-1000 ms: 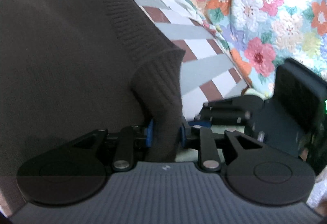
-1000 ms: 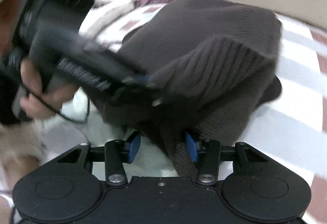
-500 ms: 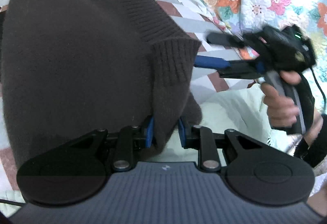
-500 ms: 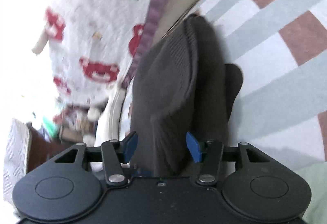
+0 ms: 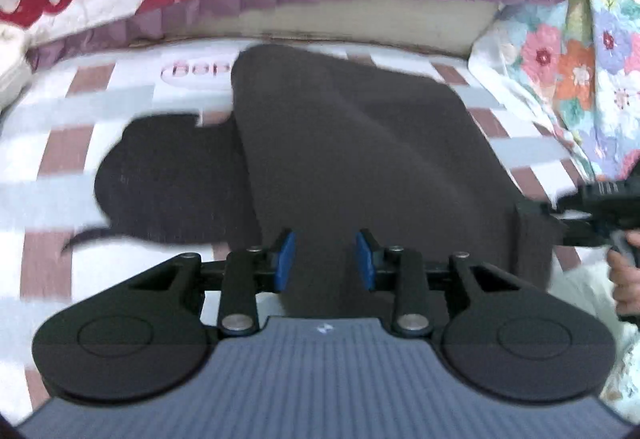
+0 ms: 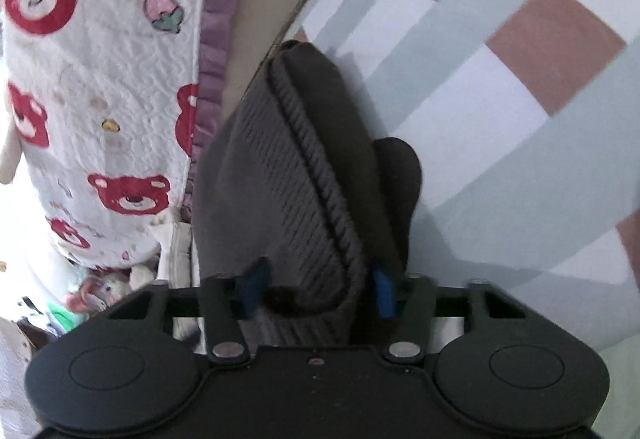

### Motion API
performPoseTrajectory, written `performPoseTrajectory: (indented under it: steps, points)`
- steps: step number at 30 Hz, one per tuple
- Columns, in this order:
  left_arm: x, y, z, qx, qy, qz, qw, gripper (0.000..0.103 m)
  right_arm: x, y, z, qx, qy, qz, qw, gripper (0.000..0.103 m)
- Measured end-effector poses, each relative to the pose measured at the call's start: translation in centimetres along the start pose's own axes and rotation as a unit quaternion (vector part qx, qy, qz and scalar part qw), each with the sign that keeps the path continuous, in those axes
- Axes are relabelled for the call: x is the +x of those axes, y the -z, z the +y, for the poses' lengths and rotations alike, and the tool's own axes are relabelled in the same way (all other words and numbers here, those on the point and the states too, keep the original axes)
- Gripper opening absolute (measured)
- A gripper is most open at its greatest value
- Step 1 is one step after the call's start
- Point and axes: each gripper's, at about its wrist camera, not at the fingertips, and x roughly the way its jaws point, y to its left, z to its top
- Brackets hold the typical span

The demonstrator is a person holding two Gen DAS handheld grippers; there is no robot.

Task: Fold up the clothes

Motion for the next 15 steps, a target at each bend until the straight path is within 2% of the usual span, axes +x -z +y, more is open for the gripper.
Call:
performPoseTrajectory:
  steps: [1,3,5,9,10,12,15]
  points:
    - [0.5,-0.4,0.0,0.004,0.001,-0.001,1.0000,0.032,-0.2,0.0,0.5,-0.012,-0.001,-0.008,1.000,0.010]
    - [1.3,-0.7,-0.2,0.019,0.001,0.000,0.9998,0.032,-1.0,0.1,2.2,-0.051,0.002,-0.037,0.998,0.010]
    - [1.7,-0.4,-0.1,0.029,0.001,0.003,0.9996,0.034,-2.2,0.6,4.0,-0.101,-0.009,-0.036,0.994,0.010]
    - [3.0,1.4,0.8,0.004,-0.017,0.008,0.9998,0.041,-3.0,2.6,5.2,-0.160,0.068,-0.010,0.985,0.010]
    - [3.2,1.6,1.0,-0.005,-0.021,0.013,0.9997,0.041,-2.7,3.1,4.6,-0.166,0.095,-0.010,0.982,0.012]
    - [3.5,2.0,1.3,-0.022,-0.029,0.022,0.9991,0.041,-2.5,3.5,3.8,-0.154,0.089,-0.014,0.984,0.015]
    - [3.7,1.9,1.7,-0.013,-0.043,0.024,0.9987,0.044,-2.3,4.1,2.6,-0.136,0.081,-0.020,0.987,0.018]
